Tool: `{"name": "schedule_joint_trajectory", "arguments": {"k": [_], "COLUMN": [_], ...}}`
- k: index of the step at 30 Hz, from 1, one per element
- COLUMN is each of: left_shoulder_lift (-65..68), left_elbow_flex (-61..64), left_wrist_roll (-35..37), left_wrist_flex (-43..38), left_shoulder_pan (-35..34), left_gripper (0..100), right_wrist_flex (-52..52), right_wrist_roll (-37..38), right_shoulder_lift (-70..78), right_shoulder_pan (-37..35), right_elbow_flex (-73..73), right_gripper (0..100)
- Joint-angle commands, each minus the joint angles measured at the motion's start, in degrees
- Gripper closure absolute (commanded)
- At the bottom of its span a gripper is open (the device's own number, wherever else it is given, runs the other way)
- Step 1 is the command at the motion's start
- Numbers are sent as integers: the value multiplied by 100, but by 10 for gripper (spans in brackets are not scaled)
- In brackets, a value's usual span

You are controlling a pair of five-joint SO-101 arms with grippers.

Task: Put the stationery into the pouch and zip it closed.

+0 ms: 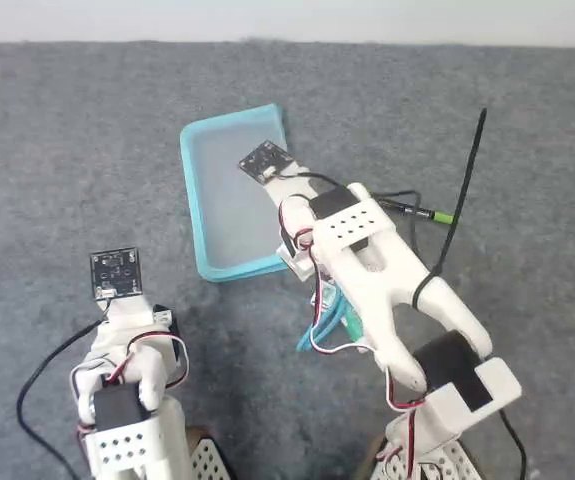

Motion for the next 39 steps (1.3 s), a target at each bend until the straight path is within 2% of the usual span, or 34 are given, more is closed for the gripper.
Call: {"name": "schedule_joint_trajectory", "arguments": {"k": [1, 12, 21, 25, 31, 33, 36, 39], "left_shoulder_lift": [-114, -114, -114, -114, -114, -114, -114, -114], "left_elbow_flex": [-48, -48, -48, -48, -48, -48, -48, -48], "left_wrist_roll": [-35, -35, -35, -35, -35, -35, -35, -35], "left_wrist_flex": [26, 26, 26, 26, 26, 26, 26, 26], "left_shoulder_pan": [26, 26, 26, 26, 26, 26, 26, 26], "left_gripper": [935, 935, 935, 935, 935, 935, 935, 935], "right_wrist_flex": [66, -365, -277, 1086, 3363, 3547, 3213, 2756], "right_wrist_roll": [-114, -62, -18, 545, 545, 536, 536, 536], "right_shoulder_lift": [-804, -1095, -804, -734, 4, 374, 866, 1077], "right_shoulder_pan": [31, 101, 145, 215, 286, 277, 268, 277], "right_elbow_flex": [0, 1099, 905, 0, -1969, -2198, -2136, -1916], "right_gripper": [781, 787, 941, 950, 950, 950, 947, 878]}}
